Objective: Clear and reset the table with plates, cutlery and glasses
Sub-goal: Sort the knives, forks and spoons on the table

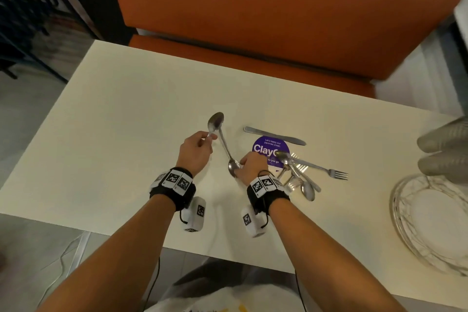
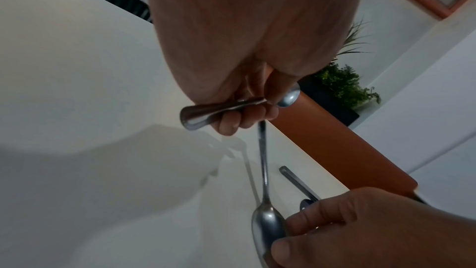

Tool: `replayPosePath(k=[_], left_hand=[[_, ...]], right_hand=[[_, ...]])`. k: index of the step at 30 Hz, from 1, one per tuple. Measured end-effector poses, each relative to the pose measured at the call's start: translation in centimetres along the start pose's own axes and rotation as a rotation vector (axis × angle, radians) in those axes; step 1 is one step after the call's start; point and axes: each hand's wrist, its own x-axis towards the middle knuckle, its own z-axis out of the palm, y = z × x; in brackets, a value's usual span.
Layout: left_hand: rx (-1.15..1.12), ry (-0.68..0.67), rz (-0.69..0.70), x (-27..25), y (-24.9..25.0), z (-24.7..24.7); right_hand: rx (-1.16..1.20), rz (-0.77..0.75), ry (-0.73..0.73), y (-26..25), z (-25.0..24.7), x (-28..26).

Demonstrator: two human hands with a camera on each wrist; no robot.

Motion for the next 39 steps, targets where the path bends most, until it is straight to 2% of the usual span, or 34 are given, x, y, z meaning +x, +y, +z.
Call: replayPosePath(k=[3, 7, 10, 16, 22, 24, 25, 30, 36, 39], left_hand=[[0.06, -0.033, 0.067, -0.2, 1.0, 0.6], [0.132, -0.094, 0.169, -0.4, 3.4, 2.8], [0.184, -0.195, 0.203, -0.1, 4.7, 5.0], [0.13, -0.477, 0.065, -1.6, 5.6, 8.5], [0.04, -0.48, 0.051, -2.8, 6.6, 9.0], [0.038, -0.513, 0.057, -3.0, 7.4, 9.5], [0.043, -0.532, 0.045, -2.0, 9.5, 13.4], [0.007, -0.59, 0.031, -1.4, 10.2, 12.9], [-0.028, -0.576, -0.1, -1.8, 9.9, 13.7], [-0.011, -0.498, -0.162, -0.9, 9.0, 14.1]], right_hand=[[0.092, -0.034, 0.035, 0.7, -0.7, -0.4], [0.255, -0.041, 0.204, 2.4, -2.6, -1.1], [0.343, -0.157, 0.26, 4.0, -5.3, -2.1], [0.481, -0.233, 0.548, 6.3, -8.6, -2.7], [0.529, -0.243, 0.657, 5.8, -8.9, -1.9], [0.598, -0.227, 0.642, 6.4, -9.5, -1.9], [0.657, -0.193, 0.608, 9.6, -12.1, 0.5], [0.61, -0.213, 0.542, 10.1, -13.2, 1.5], [0.618, -0.201, 0.508, 10.4, -12.3, 1.4], [0.561, -0.17, 0.47, 10.7, -11.9, 1.8]])
